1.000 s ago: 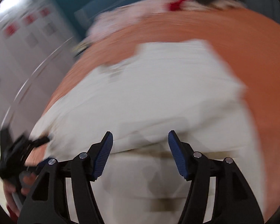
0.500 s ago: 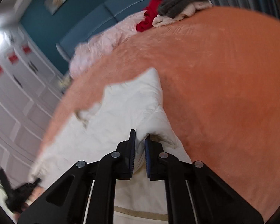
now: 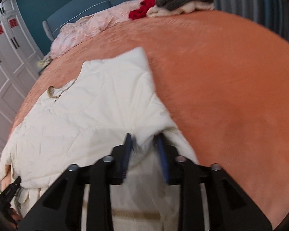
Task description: Fold large clothes
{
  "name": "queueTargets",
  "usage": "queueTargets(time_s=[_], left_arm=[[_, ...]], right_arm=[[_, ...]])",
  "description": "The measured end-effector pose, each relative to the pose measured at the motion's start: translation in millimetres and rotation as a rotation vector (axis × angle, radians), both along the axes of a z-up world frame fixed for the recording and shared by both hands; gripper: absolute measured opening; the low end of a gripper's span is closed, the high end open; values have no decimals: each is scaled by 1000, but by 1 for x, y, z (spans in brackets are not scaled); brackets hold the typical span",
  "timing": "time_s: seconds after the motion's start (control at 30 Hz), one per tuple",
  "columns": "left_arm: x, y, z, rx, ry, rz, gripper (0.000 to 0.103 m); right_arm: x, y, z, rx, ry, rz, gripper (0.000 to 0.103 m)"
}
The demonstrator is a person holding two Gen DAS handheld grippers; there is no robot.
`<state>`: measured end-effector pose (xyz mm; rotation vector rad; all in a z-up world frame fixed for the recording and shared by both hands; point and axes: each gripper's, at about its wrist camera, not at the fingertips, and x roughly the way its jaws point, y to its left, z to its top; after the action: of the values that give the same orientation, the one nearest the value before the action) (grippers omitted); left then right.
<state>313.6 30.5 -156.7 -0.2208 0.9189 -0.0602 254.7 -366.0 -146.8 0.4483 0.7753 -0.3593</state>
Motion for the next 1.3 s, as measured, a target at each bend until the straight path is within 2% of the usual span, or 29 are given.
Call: queueTargets(time_s=[0.07,0.13,0.2,0.3,0.37,0.43,0.5,0.57,0.63,0.73,0.83,0.9,1.0,1.07,1.17,1.2,1.23,1.3], left_arm=[[-8,5,14,0,-11,-4,27],[-24,15,39,-7,-72,19,36],[-30,13,58,-26,-117,23,37],[-20,-14,73,-27,-145,-38,46],[-8,-38,68,-2,-132,-88,47],[3,-56,50,29,-94,-120,47],[12,-68,23,62,-45,-137,47],[11,-70,-1,89,-26,-147,48],[4,-69,-6,88,-64,-152,52],[4,-72,-10,97,-71,-160,57],[2,-80,-13,150,-83,-167,60],[4,-80,-13,146,-82,-167,61],[5,-73,-8,85,-80,-177,63],[4,-55,5,-30,-68,-164,63],[-6,3,34,-188,-83,-40,64],[-9,32,44,-238,-106,8,68],[-9,58,51,-250,-118,60,73],[-6,111,59,-247,-127,163,73]], right_arm=[[-15,12,21,-65,-34,-12,32],[-24,34,43,-105,-99,22,32],[-12,61,54,-130,-110,111,32],[20,112,51,-179,-93,270,32],[39,141,35,-187,-50,343,31],[51,154,15,-170,-4,369,31],[55,158,-7,-154,46,369,31],[53,157,-17,-153,43,362,31],[55,152,-20,-130,43,358,31],[60,152,-24,-136,40,357,31],[57,157,-27,-177,39,350,31],[56,166,-24,-206,42,347,31],[54,167,-23,-216,44,347,31],[54,166,-22,-212,45,349,31],[53,166,-17,-214,38,345,33],[51,167,-16,-224,38,341,34],[50,169,-15,-234,40,339,35],[49,173,-15,-259,47,334,36]])
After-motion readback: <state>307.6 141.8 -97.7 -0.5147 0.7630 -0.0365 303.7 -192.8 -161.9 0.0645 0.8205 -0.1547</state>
